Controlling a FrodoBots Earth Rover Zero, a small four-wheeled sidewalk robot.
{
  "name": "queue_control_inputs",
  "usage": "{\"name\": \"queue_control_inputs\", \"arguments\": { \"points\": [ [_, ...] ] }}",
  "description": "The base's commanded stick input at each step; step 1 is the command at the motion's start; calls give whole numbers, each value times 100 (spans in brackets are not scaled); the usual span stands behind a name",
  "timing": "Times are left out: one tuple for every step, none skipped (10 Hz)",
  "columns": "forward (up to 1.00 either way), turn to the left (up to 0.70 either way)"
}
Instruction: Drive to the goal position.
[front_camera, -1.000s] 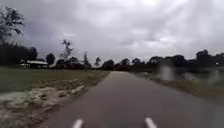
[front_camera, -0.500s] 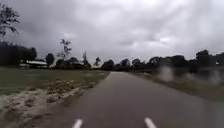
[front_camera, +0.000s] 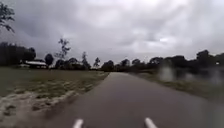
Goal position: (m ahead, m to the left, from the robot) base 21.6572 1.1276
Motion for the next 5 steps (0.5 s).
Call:
{"name": "queue_control_inputs", "arguments": {
  "points": [
    [84,3],
    [84,3],
    [84,3],
    [84,3],
    [84,3]
  ]
}}
